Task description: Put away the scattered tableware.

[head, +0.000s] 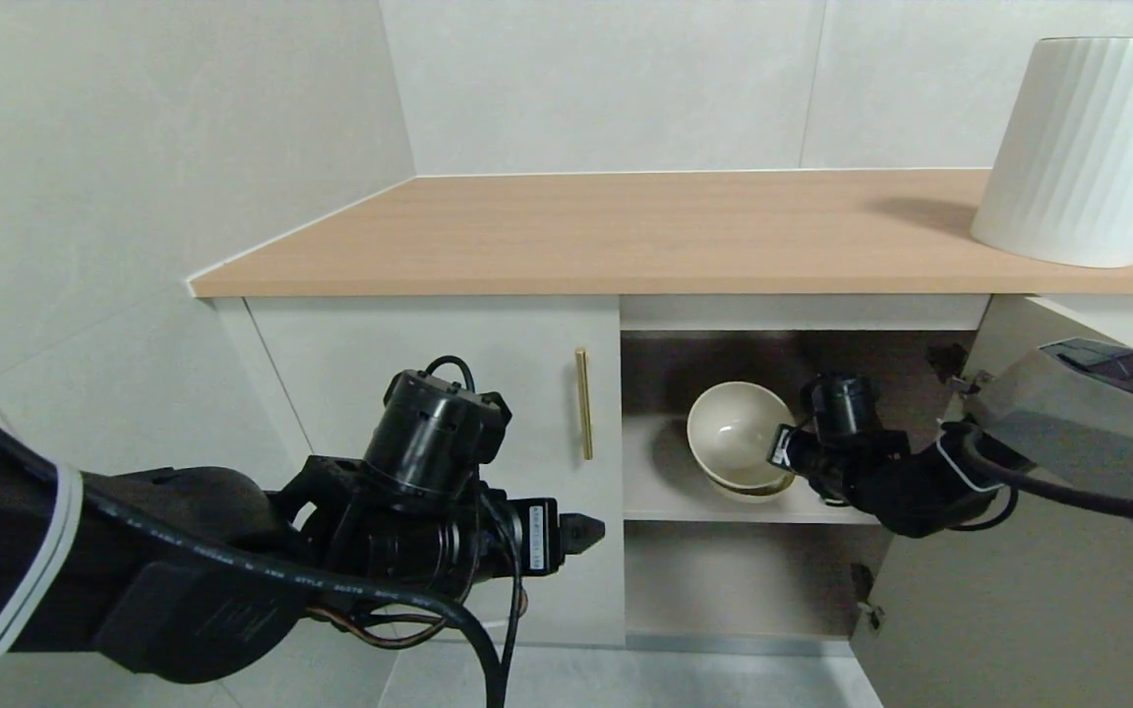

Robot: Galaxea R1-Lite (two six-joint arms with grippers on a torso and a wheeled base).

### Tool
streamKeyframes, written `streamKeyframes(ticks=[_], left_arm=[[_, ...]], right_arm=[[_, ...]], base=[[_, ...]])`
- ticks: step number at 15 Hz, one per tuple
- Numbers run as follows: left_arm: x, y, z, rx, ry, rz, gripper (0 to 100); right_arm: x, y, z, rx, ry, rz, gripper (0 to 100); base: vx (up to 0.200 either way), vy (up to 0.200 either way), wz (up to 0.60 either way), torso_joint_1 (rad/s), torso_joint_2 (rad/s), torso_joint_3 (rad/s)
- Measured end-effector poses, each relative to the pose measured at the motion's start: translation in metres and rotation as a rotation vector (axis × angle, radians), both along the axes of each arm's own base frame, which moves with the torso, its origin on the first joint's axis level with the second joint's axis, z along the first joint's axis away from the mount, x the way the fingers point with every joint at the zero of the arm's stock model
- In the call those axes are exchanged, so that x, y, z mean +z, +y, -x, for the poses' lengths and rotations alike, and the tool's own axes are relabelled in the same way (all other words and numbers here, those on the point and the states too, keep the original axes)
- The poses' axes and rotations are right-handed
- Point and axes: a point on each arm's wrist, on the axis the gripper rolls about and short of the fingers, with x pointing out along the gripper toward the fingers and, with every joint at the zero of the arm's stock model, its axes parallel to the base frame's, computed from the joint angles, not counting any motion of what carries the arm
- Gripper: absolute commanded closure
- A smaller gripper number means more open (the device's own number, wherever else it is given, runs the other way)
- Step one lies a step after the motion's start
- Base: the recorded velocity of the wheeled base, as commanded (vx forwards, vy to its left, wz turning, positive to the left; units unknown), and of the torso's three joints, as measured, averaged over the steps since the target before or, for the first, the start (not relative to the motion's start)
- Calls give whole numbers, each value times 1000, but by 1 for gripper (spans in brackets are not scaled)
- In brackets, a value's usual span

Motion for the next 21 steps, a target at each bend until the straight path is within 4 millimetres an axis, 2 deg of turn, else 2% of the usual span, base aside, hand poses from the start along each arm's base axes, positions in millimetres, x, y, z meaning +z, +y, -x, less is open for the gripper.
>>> streamKeyframes(ticks=[7,15,21], left_arm=[[-2,-1,-1,-1,6,-2,0],[-5,-2,-2,-1,15,-9,0],[-6,-2,-2,-1,14,-9,0]], right_arm=[[-14,-14,-24,-61,-7,9,100],[-28,-13,-31,-64,15,18,100],[-31,-11,-32,-60,22,20,100]], base=[[0,0,0,0,0,0],[0,0,0,0,0,0],[0,0,0,0,0,0]])
